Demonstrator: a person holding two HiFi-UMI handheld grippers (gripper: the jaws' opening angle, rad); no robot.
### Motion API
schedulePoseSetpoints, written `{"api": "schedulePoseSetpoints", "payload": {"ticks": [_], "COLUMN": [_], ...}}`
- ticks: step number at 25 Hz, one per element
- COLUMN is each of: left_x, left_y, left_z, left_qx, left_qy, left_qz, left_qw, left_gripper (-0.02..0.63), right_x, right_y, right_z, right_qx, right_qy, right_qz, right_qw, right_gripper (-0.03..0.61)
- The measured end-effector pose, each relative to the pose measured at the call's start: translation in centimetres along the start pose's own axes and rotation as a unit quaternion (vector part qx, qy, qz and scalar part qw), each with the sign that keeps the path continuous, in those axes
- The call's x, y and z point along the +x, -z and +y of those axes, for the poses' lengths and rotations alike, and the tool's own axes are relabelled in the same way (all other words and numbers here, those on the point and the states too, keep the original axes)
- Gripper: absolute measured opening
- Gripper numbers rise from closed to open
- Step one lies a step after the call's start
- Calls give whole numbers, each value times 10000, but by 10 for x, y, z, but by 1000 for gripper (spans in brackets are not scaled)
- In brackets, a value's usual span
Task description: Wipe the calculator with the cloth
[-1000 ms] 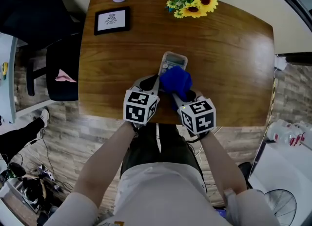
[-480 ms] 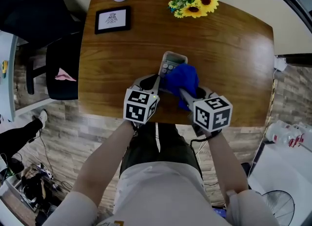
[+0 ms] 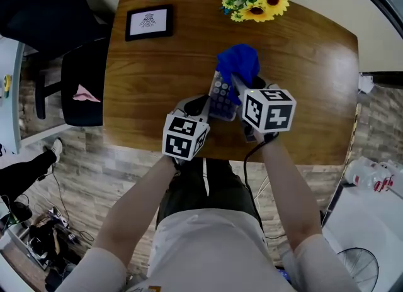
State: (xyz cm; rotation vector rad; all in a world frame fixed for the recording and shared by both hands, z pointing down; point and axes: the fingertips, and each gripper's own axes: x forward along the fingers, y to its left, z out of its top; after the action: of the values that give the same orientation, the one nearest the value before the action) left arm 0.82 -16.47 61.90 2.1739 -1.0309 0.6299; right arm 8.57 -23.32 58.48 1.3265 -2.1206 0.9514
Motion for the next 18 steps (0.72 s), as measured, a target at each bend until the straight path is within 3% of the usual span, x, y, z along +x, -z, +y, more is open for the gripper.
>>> {"api": "schedulePoseSetpoints", "payload": {"ticks": [3,7,18], "left_x": [-1,-1,-2], "left_y": [0,1,4], "left_z": [0,0,1], "left_qx": [-7,-9,36], "left_qy": [17,31,12], "left_qz": [1,-8,149], "left_qw": [10000,10000,9999], "left_gripper": [3,3,3], "right_x": [12,2,-43], "right_y": [29,54,113], "right_z": [23,50,76], "right_qx": [-167,-527,-54], "right_qy": [-173,-254,-723], "right_qz": [427,579,1270], "right_qw": [9988,9966,9893], "right_gripper": [98,100,101]}}
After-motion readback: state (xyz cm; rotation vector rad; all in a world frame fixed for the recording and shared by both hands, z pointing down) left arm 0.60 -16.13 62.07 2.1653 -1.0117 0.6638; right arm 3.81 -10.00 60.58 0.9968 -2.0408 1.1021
